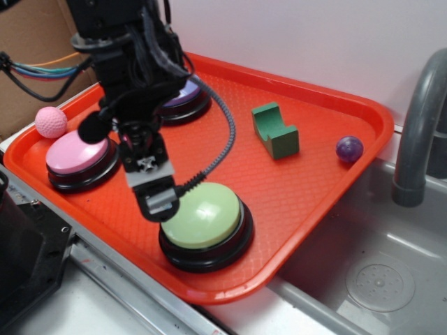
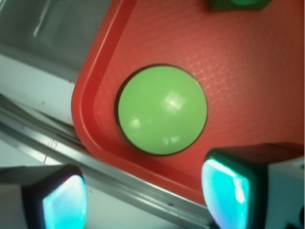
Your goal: Push the green button.
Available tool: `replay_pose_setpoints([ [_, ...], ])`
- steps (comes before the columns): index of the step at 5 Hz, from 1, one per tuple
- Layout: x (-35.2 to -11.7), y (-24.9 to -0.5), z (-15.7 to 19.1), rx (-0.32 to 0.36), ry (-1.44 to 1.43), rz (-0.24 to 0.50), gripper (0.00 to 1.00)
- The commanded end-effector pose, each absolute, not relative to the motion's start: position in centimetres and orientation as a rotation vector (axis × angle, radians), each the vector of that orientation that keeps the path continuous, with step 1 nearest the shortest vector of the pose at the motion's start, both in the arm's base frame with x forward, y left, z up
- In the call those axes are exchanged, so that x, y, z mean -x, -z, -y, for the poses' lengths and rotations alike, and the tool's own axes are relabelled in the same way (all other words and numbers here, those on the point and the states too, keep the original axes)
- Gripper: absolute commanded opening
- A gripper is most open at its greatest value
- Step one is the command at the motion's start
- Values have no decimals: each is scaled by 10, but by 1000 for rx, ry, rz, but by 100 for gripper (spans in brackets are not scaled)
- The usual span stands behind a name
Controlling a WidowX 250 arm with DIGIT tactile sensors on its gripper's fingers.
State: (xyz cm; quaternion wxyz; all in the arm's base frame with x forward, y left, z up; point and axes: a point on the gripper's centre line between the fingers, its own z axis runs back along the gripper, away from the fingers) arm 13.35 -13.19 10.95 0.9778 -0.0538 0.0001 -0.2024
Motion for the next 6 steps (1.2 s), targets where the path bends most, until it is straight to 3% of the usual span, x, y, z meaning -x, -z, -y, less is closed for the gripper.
replay_pose_setpoints([
  [1, -131, -121, 137, 124, 413, 23, 100],
  [2, -129, -104, 141, -63, 300, 34, 100],
  [6, -146, -63, 106, -5, 320, 64, 100],
])
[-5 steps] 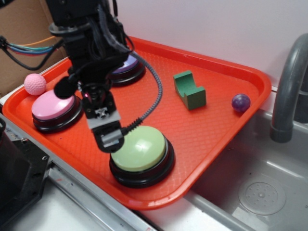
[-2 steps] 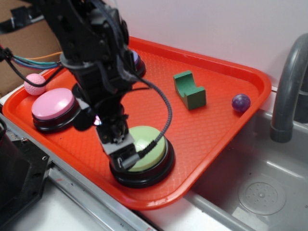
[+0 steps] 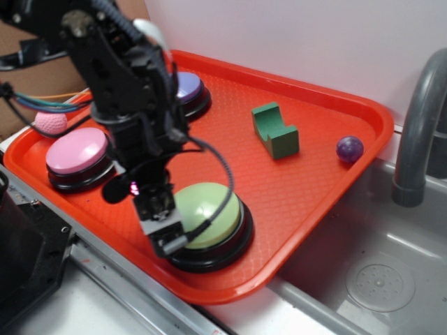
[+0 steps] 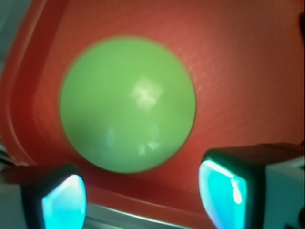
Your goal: Push the green button.
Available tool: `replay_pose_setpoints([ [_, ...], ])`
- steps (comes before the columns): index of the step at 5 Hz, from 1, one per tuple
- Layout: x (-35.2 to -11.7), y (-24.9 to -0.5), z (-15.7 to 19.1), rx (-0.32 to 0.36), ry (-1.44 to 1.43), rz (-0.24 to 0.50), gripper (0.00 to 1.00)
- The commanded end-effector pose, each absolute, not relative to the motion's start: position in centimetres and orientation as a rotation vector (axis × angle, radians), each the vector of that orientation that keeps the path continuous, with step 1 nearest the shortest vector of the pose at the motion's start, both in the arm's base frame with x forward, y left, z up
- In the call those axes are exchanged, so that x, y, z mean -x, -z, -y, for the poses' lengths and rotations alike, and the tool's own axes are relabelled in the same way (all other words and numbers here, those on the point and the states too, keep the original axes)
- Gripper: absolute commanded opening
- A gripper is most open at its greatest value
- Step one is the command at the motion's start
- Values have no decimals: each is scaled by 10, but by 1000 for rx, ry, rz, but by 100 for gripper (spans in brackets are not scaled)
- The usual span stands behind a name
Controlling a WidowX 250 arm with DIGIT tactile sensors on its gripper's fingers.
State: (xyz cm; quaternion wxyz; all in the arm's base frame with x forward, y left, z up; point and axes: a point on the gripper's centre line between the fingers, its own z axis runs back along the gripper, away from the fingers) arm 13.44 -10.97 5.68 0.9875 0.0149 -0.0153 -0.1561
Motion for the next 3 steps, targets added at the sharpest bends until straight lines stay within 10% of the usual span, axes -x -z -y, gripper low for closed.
replay_pose_setpoints([
  [1, -158, -53, 112, 13, 350, 55, 100],
  [3, -173, -40, 130, 64, 386, 39, 100],
])
